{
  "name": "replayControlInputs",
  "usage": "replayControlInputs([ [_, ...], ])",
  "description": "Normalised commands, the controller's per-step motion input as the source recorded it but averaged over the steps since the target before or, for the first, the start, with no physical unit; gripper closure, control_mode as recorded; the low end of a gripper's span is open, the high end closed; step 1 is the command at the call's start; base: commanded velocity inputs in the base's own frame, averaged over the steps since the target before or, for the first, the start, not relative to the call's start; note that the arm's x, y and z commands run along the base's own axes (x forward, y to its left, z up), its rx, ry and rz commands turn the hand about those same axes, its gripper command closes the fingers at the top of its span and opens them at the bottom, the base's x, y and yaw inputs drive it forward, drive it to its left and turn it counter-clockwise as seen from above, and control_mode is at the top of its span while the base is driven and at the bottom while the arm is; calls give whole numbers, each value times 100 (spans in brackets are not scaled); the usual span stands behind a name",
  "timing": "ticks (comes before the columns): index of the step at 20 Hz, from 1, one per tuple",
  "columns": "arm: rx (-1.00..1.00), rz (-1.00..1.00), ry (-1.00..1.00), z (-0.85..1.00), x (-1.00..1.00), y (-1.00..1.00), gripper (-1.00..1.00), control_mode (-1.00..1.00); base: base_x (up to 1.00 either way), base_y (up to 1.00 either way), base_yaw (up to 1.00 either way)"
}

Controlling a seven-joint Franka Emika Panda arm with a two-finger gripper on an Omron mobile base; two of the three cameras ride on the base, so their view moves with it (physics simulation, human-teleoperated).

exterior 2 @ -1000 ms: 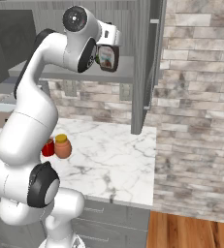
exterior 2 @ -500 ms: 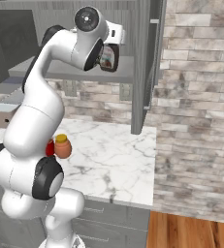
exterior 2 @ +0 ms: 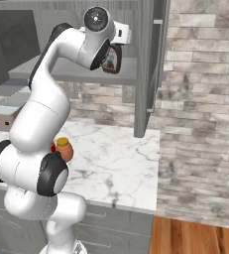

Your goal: Pick the syrup bottle and honey bottle from the cabinet and place them next to the mug.

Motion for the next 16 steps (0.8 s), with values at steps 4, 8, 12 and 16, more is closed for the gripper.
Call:
replayControlInputs([
  [4, 0, 0, 0, 0, 22, 0, -100, -100, 0, 0, 0],
  [8, 0, 0, 0, 0, 16, 0, -100, -100, 0, 0, 0],
  [12, 0, 0, 0, 0, 10, 0, -100, -100, 0, 0, 0],
  [16, 0, 0, 0, 0, 10, 0, -100, -100, 0, 0, 0],
])
